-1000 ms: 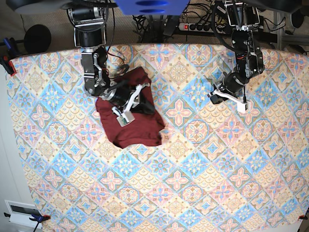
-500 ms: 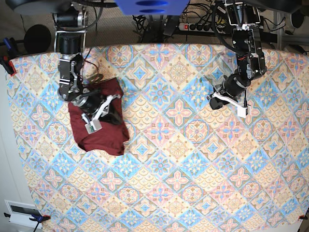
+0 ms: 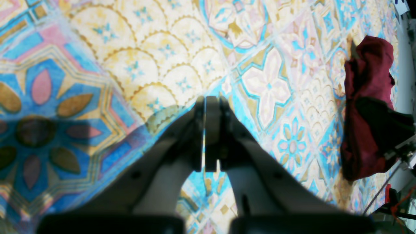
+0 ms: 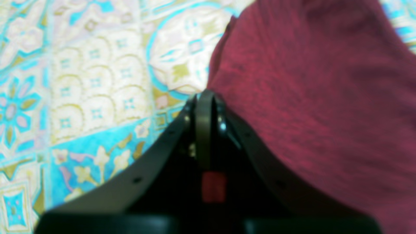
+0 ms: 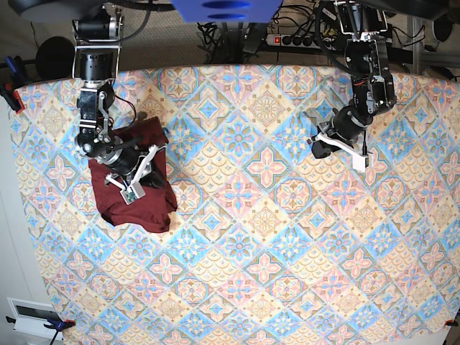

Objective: Layout the t-shirt on the table in an organized manner, then fold the t-shirt properly

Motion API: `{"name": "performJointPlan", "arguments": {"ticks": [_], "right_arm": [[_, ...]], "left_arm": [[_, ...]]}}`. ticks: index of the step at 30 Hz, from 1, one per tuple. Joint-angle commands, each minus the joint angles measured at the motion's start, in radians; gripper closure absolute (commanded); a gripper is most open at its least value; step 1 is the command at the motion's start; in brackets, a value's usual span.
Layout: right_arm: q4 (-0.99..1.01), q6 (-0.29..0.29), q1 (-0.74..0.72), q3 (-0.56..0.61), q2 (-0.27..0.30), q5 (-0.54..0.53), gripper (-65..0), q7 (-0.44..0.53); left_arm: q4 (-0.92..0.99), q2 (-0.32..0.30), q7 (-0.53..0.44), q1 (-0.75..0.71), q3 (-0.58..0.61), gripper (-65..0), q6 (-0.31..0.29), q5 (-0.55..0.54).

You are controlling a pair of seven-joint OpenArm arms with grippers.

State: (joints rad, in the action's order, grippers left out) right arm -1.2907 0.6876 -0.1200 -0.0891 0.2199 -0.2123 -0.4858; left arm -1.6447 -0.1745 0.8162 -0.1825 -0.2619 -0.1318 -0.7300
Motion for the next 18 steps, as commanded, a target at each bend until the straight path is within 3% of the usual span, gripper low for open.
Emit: {"name": "performJointPlan", "arguments": {"ticks": [1, 9, 14, 18], "right_arm": [[-0.059, 0.005, -0.028, -0.005, 0.011, -0.028, 0.0, 0.037], [-0.416, 0.007, 0.108, -0.090, 0.003, -0.039, 0.0, -0.050], [-0.631, 0.007, 0.220, -0.188, 0.003, -0.166, 0.0, -0.123], [-0.677, 0.007, 0.329, -0.272, 0.003, -0.237, 0.0, -0.147]], "left_arm": [[-0.021, -0.009, -0.013, 0.010, -0.003, 0.0, -0.010, -0.012], [-0.022, -0.009, -0.013, 0.010, -0.003, 0.0, -0.010, -0.012], [-0.154, -0.010, -0.019, -0.061, -0.007, 0.0, -0.010, -0.010], [-0.243, -0.012, -0.014, -0.120, -0.010, 0.0, -0.010, -0.009]]}}
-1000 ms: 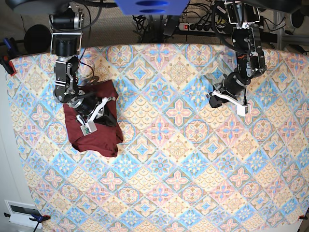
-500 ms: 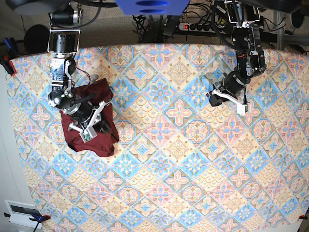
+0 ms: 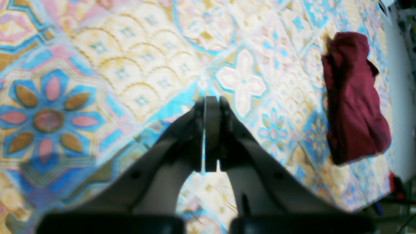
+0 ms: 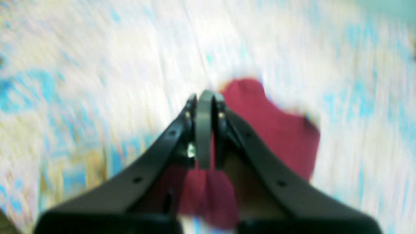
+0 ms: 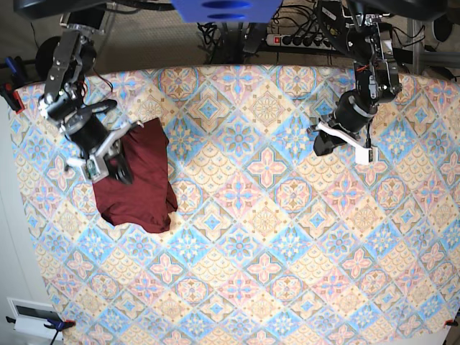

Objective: Layout the t-shirt on the table in an organized manner, then fold the t-shirt properly

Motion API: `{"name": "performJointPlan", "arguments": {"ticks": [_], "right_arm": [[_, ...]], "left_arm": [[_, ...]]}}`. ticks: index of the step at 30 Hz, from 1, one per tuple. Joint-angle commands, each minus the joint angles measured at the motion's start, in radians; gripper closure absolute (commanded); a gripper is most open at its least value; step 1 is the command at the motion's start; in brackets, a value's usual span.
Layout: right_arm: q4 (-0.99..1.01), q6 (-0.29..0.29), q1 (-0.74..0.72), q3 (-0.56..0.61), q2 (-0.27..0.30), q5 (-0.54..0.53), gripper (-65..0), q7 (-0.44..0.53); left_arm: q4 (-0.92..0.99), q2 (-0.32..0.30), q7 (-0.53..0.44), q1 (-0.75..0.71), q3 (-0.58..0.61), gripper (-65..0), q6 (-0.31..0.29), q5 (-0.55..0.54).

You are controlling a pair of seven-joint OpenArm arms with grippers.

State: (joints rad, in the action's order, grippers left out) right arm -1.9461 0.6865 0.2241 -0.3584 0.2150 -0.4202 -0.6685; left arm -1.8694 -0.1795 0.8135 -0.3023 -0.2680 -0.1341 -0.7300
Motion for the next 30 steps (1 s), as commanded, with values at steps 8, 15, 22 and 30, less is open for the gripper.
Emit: {"name": "performJointPlan", "arguments": {"ticks": [8, 15, 22, 30], "right_arm": [[-0.052, 0.009, 0.212, -0.150, 0.010, -0.185, 0.0, 0.037], [-0.052, 0.011, 0.435, -0.270, 0.010, -0.220, 0.0, 0.037], [-0.045, 0.011, 0.637, -0.282, 0.013, -0.208, 0.0, 0.040], [0.012, 0.011, 0.743, -0.195, -0.006, -0.018, 0.0, 0.042]], "left_arm": [[-0.152, -0.008, -0.010, -0.194, -0.110, 0.0, -0.008, -0.007], [-0.164, -0.008, -0.010, -0.374, -0.238, 0.0, -0.009, -0.007], [-0.174, -0.010, -0.010, -0.590, -0.297, 0.0, -0.009, -0.007], [-0.114, -0.105, -0.016, -0.745, -0.262, 0.0, -0.009, -0.003]]}}
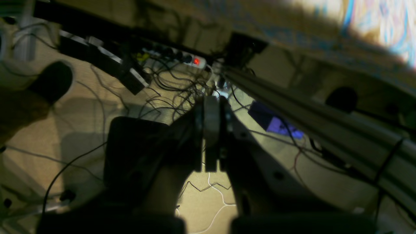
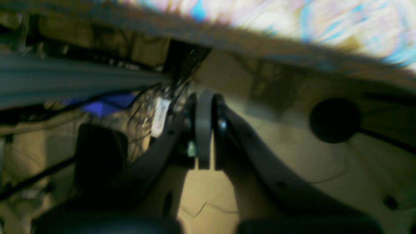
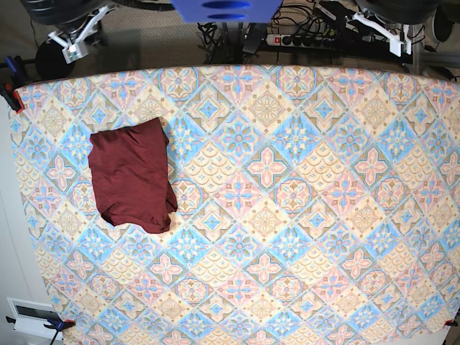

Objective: Layout the t-shirt on the table in an organized manner, then fold the t-shirt properly

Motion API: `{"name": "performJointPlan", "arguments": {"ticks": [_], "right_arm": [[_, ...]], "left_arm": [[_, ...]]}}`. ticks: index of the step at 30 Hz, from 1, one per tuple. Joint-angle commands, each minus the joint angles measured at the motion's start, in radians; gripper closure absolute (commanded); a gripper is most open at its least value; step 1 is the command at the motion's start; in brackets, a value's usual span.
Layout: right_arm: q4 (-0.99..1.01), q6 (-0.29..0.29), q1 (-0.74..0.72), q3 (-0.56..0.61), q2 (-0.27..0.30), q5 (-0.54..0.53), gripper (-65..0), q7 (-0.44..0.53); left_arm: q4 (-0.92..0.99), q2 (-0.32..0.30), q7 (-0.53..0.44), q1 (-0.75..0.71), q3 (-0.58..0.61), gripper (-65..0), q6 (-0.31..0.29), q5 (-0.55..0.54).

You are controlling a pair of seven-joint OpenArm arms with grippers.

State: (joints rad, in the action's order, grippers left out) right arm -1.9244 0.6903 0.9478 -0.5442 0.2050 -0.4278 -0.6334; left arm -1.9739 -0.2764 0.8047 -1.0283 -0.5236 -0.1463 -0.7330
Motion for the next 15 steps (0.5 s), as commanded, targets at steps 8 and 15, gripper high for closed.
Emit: {"name": "performJointPlan", "arguments": {"ticks": [8, 15], "right_arm": [[0.313, 0.007, 0.013, 0.098, 0.000, 0.100, 0.0, 0.054], [0.618, 0.007, -0.161, 0.206, 0.003, 0.174, 0.0, 0.244]], "left_arm": [[0.245, -0.013, -0.011, 0.072, 0.082, 0.0, 0.003, 0.108], [0.499, -0.013, -0.229, 0.193, 0.288, 0.0, 0.003, 0.264]]}}
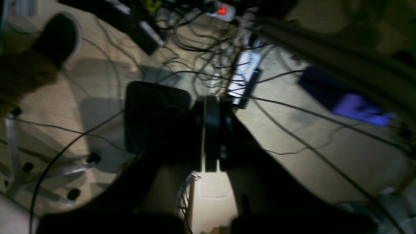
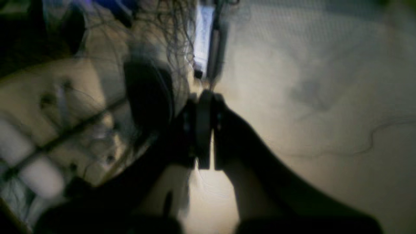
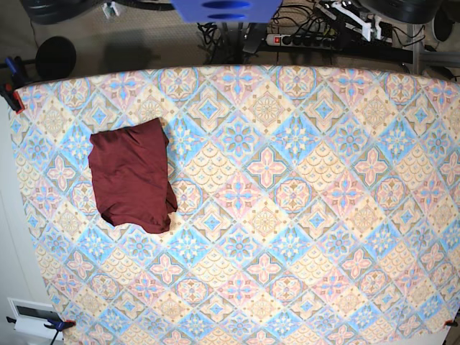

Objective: Layout the t-shirt on the table in an organized manner, then fold the t-shirt properly

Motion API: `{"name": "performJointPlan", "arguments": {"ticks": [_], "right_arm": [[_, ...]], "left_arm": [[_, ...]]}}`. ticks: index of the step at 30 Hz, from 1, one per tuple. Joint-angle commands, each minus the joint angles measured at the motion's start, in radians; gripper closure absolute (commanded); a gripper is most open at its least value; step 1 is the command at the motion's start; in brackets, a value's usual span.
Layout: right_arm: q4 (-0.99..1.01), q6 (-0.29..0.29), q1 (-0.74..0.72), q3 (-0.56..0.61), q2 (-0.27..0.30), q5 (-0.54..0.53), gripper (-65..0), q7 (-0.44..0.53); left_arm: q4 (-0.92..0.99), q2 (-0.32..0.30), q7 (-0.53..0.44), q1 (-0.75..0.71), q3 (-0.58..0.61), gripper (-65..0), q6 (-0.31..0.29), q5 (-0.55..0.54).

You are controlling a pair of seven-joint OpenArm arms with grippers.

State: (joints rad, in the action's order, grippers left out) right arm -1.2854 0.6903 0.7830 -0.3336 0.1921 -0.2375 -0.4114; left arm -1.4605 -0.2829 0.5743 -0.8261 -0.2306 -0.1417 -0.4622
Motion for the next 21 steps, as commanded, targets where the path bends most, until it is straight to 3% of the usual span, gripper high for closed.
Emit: {"name": "performJointPlan", "arguments": {"ticks": [1, 9, 14, 21], "right_arm": [[0.031, 0.007, -0.021, 0.004, 0.014, -0.016, 0.0, 0.036], [0.404, 0.007, -0.175, 0.018, 0.017, -0.012, 0.0, 0.197], [0.590, 0.007, -0.273, 0.024, 0.019, -0.010, 0.0, 0.262], [0.832, 0.002, -0.443, 0.233, 0.037, -0.012, 0.0, 0.377]], "left_arm": [[0.024, -0.006, -0.029, 0.008, 0.027, 0.0, -0.002, 0.001], [0.366, 0.003, -0.253, 0.162, 0.302, 0.0, 0.000, 0.009], [0.623, 0.050, -0.420, 0.258, 0.411, 0.0, 0.000, 0.007], [0.932, 0.130, -0.617, 0.399, 0.520, 0.0, 0.000, 0.007]]}}
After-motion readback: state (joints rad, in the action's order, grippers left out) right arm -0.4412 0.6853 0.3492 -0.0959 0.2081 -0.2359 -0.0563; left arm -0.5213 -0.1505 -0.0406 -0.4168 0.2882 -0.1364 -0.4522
